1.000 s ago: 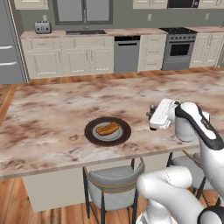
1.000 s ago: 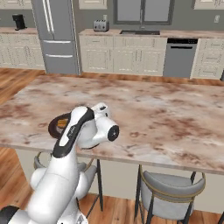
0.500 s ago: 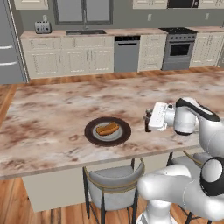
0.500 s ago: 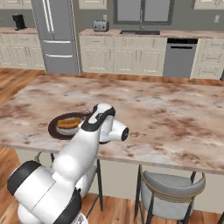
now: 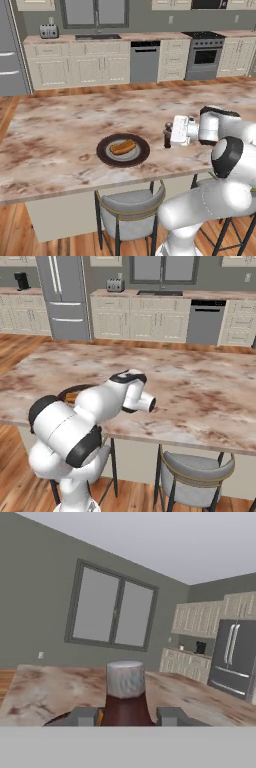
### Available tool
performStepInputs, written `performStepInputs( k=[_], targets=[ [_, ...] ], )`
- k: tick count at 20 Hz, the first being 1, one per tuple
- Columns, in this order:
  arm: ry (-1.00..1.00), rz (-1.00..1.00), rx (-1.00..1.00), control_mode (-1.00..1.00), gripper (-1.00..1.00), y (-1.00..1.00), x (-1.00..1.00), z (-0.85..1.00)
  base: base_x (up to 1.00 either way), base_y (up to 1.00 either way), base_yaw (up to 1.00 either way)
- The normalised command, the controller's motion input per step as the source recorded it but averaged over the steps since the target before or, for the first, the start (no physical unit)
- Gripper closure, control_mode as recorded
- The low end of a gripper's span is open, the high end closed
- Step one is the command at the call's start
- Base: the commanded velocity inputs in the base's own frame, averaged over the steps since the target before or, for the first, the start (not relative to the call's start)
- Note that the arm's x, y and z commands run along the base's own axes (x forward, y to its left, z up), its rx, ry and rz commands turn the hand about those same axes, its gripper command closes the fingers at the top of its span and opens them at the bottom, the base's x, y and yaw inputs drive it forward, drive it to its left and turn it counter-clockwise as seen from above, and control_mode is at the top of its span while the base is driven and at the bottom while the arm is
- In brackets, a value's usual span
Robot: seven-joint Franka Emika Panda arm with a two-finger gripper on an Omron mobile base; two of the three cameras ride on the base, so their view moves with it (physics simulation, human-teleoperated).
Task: Move the hot dog bun to the plate on the dining table and place the condiment next to that plate. Then navigate to the fridge and take the sausage and place it on the plate as well.
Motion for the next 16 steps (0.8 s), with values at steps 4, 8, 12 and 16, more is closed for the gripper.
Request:
performStepInputs(
  k=[4, 8, 12, 16],
  targets=[
    [0.0, 0.0, 0.0, -1.0, 1.0, 0.0, 0.35, -0.32, 0.0, 0.0, 0.0],
    [0.0, 0.0, 0.0, -1.0, 1.0, 0.02, 0.4, -0.27, 0.0, 0.0, 0.0],
    [0.0, 0.0, 0.0, -1.0, 1.0, 0.01, 0.43, -0.27, 0.0, 0.0, 0.0],
    [0.0, 0.0, 0.0, -1.0, 1.0, 0.0, 0.4, -0.27, 0.0, 0.0, 0.0]
  ],
)
